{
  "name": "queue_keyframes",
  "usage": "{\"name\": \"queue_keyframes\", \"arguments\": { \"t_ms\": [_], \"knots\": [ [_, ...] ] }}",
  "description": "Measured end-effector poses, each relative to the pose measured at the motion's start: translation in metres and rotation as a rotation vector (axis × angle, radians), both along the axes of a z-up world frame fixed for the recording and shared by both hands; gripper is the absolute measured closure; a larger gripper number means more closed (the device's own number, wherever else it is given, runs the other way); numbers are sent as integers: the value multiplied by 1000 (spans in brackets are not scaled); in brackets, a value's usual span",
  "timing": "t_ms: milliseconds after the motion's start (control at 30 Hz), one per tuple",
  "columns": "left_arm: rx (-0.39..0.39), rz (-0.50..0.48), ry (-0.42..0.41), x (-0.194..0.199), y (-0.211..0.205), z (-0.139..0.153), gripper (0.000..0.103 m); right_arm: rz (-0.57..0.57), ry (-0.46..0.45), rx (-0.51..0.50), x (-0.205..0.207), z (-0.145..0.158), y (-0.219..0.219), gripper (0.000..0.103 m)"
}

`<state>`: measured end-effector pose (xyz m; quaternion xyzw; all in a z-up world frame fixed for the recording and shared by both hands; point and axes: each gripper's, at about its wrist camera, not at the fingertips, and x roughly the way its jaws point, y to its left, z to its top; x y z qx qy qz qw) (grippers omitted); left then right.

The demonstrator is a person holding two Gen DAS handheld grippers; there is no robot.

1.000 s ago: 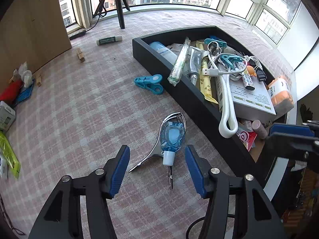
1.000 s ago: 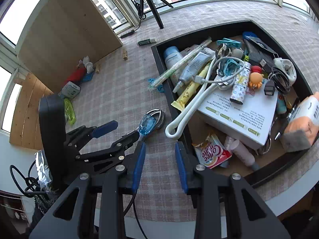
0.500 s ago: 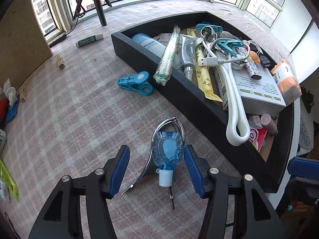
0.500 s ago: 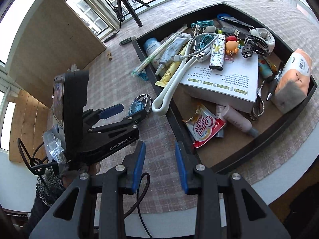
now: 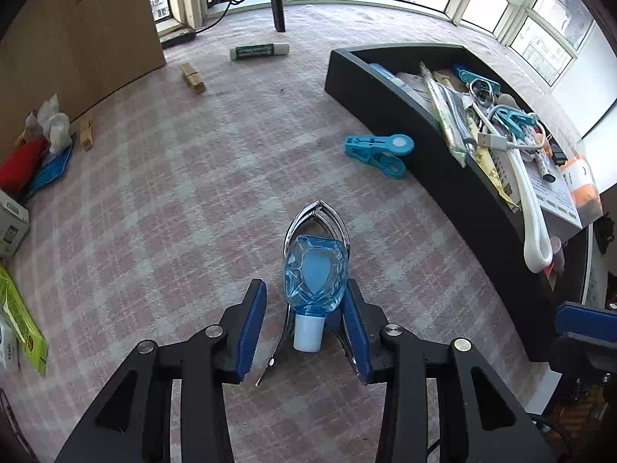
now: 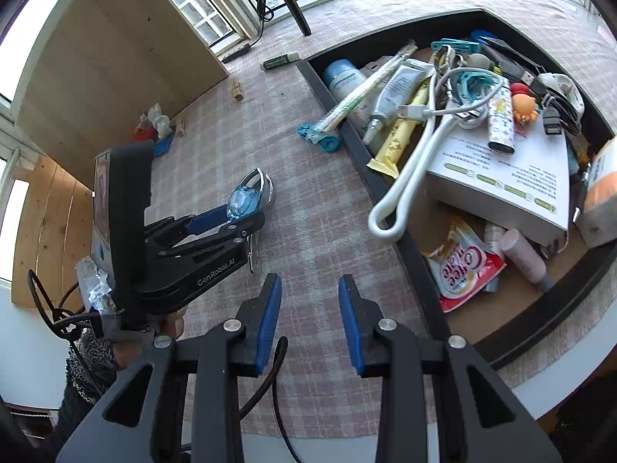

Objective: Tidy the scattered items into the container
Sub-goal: 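Move the left tool to the blue nail clipper while the right tool approaches the metal clipper, then close the left tool on the blue nail clipper while the right tool grasps the metal clipper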

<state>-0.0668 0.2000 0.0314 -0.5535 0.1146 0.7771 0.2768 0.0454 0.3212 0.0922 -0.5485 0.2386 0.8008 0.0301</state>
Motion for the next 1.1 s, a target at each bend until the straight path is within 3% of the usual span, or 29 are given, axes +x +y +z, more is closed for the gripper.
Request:
{"name": "queue_keyframes", "arguments": {
  "t_ms": [200, 300, 733, 1100],
  "knots": [
    [41, 20, 1, -10, -29, 5, 65, 44, -25, 17, -30, -7, -22, 73],
    [61, 41, -8, -14, -32, 7, 74, 63, -31, 28, -39, -8, -30, 73],
    [88, 76, 2, -22, -52, 6, 74, 95, -73, 45, -94, -31, -53, 73],
    [74, 142, 63, -30, -80, 22, 74, 54, -98, 36, -123, -44, -52, 72]
  ]
}}
